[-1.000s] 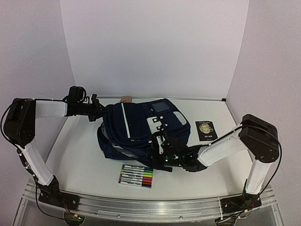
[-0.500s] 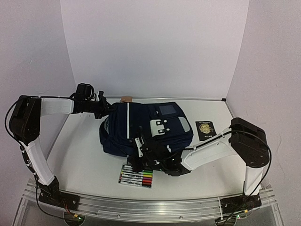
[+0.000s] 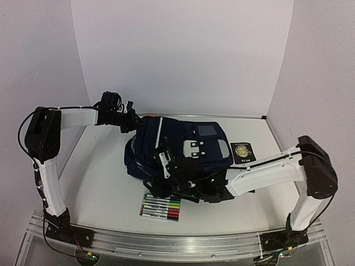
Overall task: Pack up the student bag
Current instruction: Zip the student bag at the center of the board.
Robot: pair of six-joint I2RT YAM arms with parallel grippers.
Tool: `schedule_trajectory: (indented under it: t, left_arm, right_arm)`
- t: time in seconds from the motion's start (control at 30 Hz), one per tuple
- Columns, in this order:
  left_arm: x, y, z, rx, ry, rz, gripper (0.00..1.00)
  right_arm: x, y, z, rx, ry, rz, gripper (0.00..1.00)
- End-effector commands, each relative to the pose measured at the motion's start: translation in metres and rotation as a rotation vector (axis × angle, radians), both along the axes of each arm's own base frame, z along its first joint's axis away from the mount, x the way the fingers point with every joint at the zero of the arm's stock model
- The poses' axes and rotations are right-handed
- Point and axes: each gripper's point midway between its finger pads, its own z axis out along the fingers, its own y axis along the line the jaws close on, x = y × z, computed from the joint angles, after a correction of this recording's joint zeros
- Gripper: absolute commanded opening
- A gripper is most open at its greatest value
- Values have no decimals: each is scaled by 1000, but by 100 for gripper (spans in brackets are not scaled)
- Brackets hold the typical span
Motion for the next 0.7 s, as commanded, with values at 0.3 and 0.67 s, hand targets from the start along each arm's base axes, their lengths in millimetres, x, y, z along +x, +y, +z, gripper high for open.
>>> schedule_trajectory:
  t: [0.3, 0.67]
  left_arm:
    - [-25, 55, 82, 265, -269, 100, 83]
    - [-117, 76, 42, 178, -110, 163, 91]
  right_arm:
    - [20, -58, 4, -374, -272, 68, 96]
    - [65, -59, -32, -767, -527, 31, 94]
